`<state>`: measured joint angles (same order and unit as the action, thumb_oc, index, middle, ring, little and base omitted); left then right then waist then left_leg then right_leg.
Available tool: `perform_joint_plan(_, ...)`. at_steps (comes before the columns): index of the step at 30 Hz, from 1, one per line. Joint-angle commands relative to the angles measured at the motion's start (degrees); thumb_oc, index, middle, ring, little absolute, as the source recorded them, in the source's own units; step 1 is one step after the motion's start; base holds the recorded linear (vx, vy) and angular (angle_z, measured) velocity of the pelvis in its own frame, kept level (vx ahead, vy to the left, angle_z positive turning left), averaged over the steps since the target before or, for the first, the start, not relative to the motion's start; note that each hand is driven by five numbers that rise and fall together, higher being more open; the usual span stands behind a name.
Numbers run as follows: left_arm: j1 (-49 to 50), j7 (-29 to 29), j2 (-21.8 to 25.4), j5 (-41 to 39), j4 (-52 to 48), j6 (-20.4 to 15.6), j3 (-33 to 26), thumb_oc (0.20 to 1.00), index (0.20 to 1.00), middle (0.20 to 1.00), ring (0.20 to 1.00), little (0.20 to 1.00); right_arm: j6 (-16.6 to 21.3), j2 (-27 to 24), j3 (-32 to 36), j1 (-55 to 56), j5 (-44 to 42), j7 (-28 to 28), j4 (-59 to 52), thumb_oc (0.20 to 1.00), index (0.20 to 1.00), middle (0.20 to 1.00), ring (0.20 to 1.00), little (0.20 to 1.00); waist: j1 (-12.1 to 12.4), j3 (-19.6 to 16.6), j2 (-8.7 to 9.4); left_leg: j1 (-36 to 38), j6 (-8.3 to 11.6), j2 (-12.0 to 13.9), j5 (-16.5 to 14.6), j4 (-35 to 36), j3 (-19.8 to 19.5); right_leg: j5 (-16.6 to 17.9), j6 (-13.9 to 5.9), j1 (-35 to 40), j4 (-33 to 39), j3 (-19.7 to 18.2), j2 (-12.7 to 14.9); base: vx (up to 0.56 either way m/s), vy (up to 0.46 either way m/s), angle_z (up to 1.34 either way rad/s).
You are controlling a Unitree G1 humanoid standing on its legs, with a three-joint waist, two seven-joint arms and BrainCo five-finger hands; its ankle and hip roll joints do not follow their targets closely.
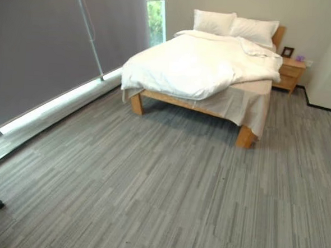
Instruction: Making the bed.
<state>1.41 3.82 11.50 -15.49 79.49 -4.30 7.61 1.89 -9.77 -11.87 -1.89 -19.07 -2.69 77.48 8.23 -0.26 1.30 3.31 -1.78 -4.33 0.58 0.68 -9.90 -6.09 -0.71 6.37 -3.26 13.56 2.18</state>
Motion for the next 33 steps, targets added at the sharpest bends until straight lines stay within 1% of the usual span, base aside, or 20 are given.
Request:
perform_joint_plan(1,-6.3,0.1,-0.3,2.5,1.9,-1.3,-0.7,1.000,1.000,1.000,1.000,1.000,0.8,0.3,-3.3,-1.6,-1.7,-0.7,-2.7,1.000,1.000,1.000,1.000,1.000,0.1,0.6,1.43,1.3,1.89,0.5,2.0,4.3,-2.7,7.3,-5.11,1.6,8.1,-4.8,3.2,0.00,0.046,-0.11)
perform_joint_plan(4,-6.7,-0.4,0.6,-0.1,1.5,-1.7,-2.1,1.000,1.000,1.000,1.000,1.000,0.8,0.5,-3.9,-1.6,-2.6,-1.0,-3.7,1.000,1.000,1.000,1.000,1.000,0.0,0.4,1.76,1.8,1.53,0.4,1.4,4.3,-2.0,7.3,-5.32,1.6,7.9,-5.6,3.4,0.02,0.052,-0.23)
perform_joint_plan(7,-10.3,-0.8,3.2,-3.8,-1.3,-2.2,-2.4,1.000,1.000,1.000,1.000,1.000,1.2,-1.1,-1.4,-4.7,-8.8,-0.5,-5.7,1.000,1.000,1.000,1.000,1.000,-1.0,0.1,1.66,2.3,1.39,0.5,0.9,4.3,-0.7,7.6,-5.66,1.2,7.7,-7.4,3.5,0.00,0.059,-0.26)
perform_joint_plan(8,-17.2,-1.9,7.8,-6.1,-8.1,-3.4,0.3,1.000,1.000,1.000,1.000,1.000,2.1,-4.6,0.3,-10.6,-12.1,0.3,-8.1,1.000,1.000,1.000,1.000,1.000,-2.0,0.3,1.25,2.4,1.38,0.5,0.8,4.3,0.2,8.1,-6.00,0.8,7.8,-8.6,3.4,-0.02,0.063,-0.44)
perform_joint_plan(9,-17.3,-1.9,7.8,-6.1,-8.1,-3.4,0.3,1.000,1.000,1.000,1.000,1.000,2.1,-4.6,0.3,-10.6,-12.1,0.3,-8.0,1.000,1.000,1.000,1.000,1.000,-2.0,0.3,1.25,2.4,1.38,0.5,0.8,4.3,0.2,8.1,-6.00,0.8,7.8,-8.6,3.4,-0.04,0.063,-0.46)
perform_joint_plan(11,-21.9,-2.9,10.5,-8.0,-14.7,-4.3,2.6,1.000,1.000,1.000,1.000,1.000,2.7,-6.5,1.1,-14.3,-13.2,1.3,-9.7,1.000,1.000,1.000,1.000,1.000,-2.5,0.5,0.91,2.1,1.39,0.5,0.8,4.3,0.6,8.3,-6.22,0.3,7.7,-8.9,3.4,-0.03,0.034,-0.27)
perform_joint_plan(14,-23.5,-3.1,12.5,-12.4,-26.5,-5.4,4.1,1.000,1.000,1.000,1.000,1.000,2.9,-9.0,0.5,-16.3,-12.0,1.9,-16.4,1.000,1.000,1.000,1.000,1.000,-3.1,1.0,0.69,1.9,1.41,0.5,0.9,4.3,1.3,8.7,-6.41,-0.2,7.6,-9.4,3.4,-0.03,0.029,-0.08)
perform_joint_plan(15,-23.5,-3.1,12.5,-12.4,-26.6,-5.4,4.1,1.000,1.000,1.000,1.000,1.000,2.9,-9.0,0.5,-16.3,-12.0,1.9,-16.4,1.000,1.000,1.000,1.000,1.000,-3.1,1.0,0.69,1.9,1.41,0.5,0.9,4.3,1.3,8.7,-6.41,-0.2,7.6,-9.4,3.4,-0.01,0.024,-0.16)
perform_joint_plan(16,-22.7,-3.0,13.3,-14.7,-34.2,-5.6,4.5,1.000,1.000,1.000,1.000,1.000,2.8,-10.0,0.0,-15.7,-10.8,2.3,-23.0,1.000,1.000,1.000,1.000,1.000,-3.4,1.2,0.67,1.9,1.39,0.5,0.9,4.3,1.7,8.9,-6.48,-0.4,7.6,-9.7,3.4,-0.01,0.025,-0.18)
perform_joint_plan(17,-20.5,-2.5,13.5,-15.6,-39.9,-5.7,4.6,1.000,1.000,1.000,1.000,1.000,3.0,-10.6,0.4,-14.0,-9.9,2.3,-28.0,1.000,1.000,1.000,1.000,1.000,-3.7,1.5,0.67,1.9,1.33,0.6,0.9,4.3,2.1,9.1,-6.56,-0.7,7.6,-10.2,3.3,-0.01,0.025,-0.18)
perform_joint_plan(18,-20.4,-2.5,13.5,-15.6,-39.9,-5.6,4.6,1.000,1.000,1.000,1.000,1.000,3.0,-10.6,0.4,-14.0,-9.9,2.4,-28.1,1.000,1.000,1.000,1.000,1.000,-3.7,1.5,0.66,1.9,1.33,0.6,0.9,4.3,2.2,9.1,-6.56,-0.7,7.6,-10.3,3.2,0.01,0.026,-0.12)
perform_joint_plan(19,-17.3,-1.5,13.2,-16.9,-45.5,-5.6,4.9,1.000,1.000,1.000,1.000,1.000,3.0,-11.2,0.7,-11.3,-9.4,1.8,-34.5,1.000,1.000,1.000,1.000,1.000,-4.2,1.6,0.67,1.9,1.28,0.8,0.7,4.3,2.9,9.3,-6.56,-1.0,7.8,-11.0,3.1,0.02,0.021,-0.15)
perform_joint_plan(21,-14.5,-0.5,13.3,-17.1,-49.2,-5.0,5.2,1.000,1.000,1.000,1.000,1.000,3.3,-11.5,1.5,-7.8,-9.5,1.3,-40.6,1.000,1.000,1.000,1.000,1.000,-4.6,1.8,0.82,1.9,1.24,1.0,0.5,4.3,3.6,9.5,-6.59,-1.2,8.1,-11.7,2.8,0.04,0.022,-0.21)
perform_joint_plan(22,-14.4,-0.5,13.3,-17.0,-49.3,-5.0,5.2,1.000,1.000,1.000,1.000,1.000,3.2,-11.5,1.5,-7.7,-9.5,1.4,-40.7,1.000,1.000,1.000,1.000,1.000,-4.5,1.7,0.82,1.9,1.24,1.0,0.5,4.3,3.6,9.5,-6.59,-1.2,8.1,-11.8,2.8,0.03,0.016,-0.36)
perform_joint_plan(25,-11.7,0.1,12.7,-17.2,-52.2,-5.0,5.0,1.000,1.000,1.000,1.000,1.000,4.5,-11.4,3.0,-3.0,-10.0,1.0,-46.9,1.000,1.000,1.000,1.000,1.000,-5.0,2.0,1.05,1.8,1.18,1.2,0.2,4.3,4.5,9.7,-6.72,-1.8,8.3,-12.7,2.5,0.05,0.025,-0.30)
perform_joint_plan(27,-11.0,0.2,12.4,-16.8,-53.0,-5.0,5.1,1.000,1.000,1.000,1.000,1.000,5.4,-11.5,3.9,-0.9,-9.1,1.0,-49.1,1.000,1.000,1.000,1.000,1.000,-5.4,2.1,1.23,1.7,1.13,1.3,0.0,4.3,4.9,9.6,-6.71,-2.1,8.3,-13.1,2.3,0.05,0.033,-0.11)
perform_joint_plan(28,-10.5,0.3,12.0,-16.0,-53.6,-5.1,5.0,1.000,1.000,1.000,1.000,1.000,6.0,-12.0,4.6,1.1,-7.0,0.9,-51.9,1.000,1.000,1.000,1.000,1.000,-5.8,2.3,1.42,1.6,1.11,1.4,-0.1,4.3,5.0,9.5,-6.76,-2.3,8.3,-13.2,2.2,0.05,0.029,-0.24)
perform_joint_plan(29,-10.5,0.3,12.0,-16.0,-53.6,-5.1,5.0,1.000,1.000,1.000,1.000,1.000,6.0,-12.0,4.6,1.2,-7.0,0.9,-51.9,1.000,1.000,1.000,1.000,1.000,-5.8,2.2,1.42,1.6,1.11,1.4,-0.1,4.3,5.0,9.5,-6.76,-2.3,8.3,-13.2,2.2,0.06,0.051,-0.29)
perform_joint_plan(31,-10.2,-0.4,10.1,-15.8,-52.2,-5.3,5.6,1.000,1.000,1.000,1.000,1.000,7.5,-9.9,4.9,3.7,-8.8,0.8,-52.3,1.000,1.000,1.000,1.000,1.000,-6.4,3.0,1.79,0.8,1.04,1.5,0.0,4.3,5.3,9.5,-6.93,-3.2,8.3,-13.3,2.2,0.04,0.047,-0.19)
perform_joint_plan(33,-10.3,-0.6,10.0,-15.3,-51.2,-5.2,5.4,1.000,1.000,1.000,1.000,1.000,7.5,-9.8,3.9,3.9,-7.6,0.5,-51.8,1.000,1.000,1.000,1.000,1.000,-6.5,3.3,2.06,0.6,1.01,1.6,-0.1,4.3,5.4,9.6,-6.94,-3.5,8.3,-13.4,2.1,0.03,0.023,-0.05)
